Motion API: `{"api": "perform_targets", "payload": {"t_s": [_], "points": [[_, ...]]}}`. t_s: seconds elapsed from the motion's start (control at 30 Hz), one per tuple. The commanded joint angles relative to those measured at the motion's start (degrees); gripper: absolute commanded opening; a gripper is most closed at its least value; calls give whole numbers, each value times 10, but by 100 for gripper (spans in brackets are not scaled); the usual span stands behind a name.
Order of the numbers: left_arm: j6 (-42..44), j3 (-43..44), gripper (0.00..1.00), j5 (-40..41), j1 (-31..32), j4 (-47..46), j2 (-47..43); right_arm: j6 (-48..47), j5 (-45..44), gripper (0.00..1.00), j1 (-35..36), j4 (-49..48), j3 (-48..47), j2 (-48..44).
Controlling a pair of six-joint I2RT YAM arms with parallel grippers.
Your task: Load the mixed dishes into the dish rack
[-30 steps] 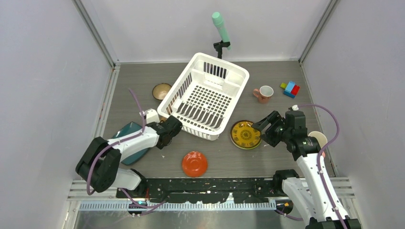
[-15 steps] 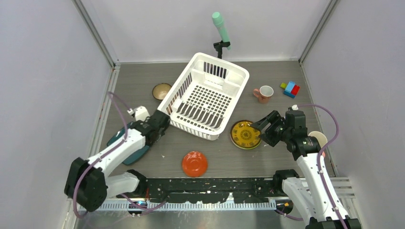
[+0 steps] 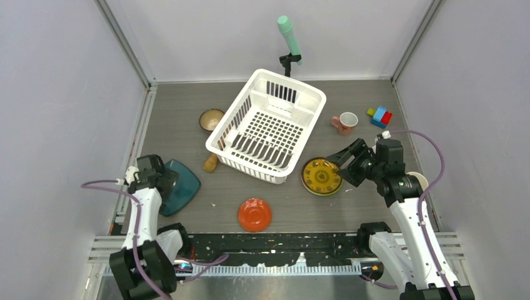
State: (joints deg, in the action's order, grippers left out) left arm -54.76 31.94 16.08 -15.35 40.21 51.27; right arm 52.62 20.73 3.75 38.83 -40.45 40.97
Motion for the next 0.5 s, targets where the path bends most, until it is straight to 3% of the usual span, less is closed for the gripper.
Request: {"api": "perform_targets", "payload": {"t_s": [0.0, 0.17, 0.47], "points": [[7, -32, 99, -214, -43, -89, 57, -14, 11, 73, 0, -13, -53, 15], [-59, -85, 95, -311, -26, -168, 96, -19, 7, 74, 0, -12, -89, 26], [-165, -176, 92, -272, 112, -253, 108, -23, 13, 74, 8, -15, -132, 62]]}}
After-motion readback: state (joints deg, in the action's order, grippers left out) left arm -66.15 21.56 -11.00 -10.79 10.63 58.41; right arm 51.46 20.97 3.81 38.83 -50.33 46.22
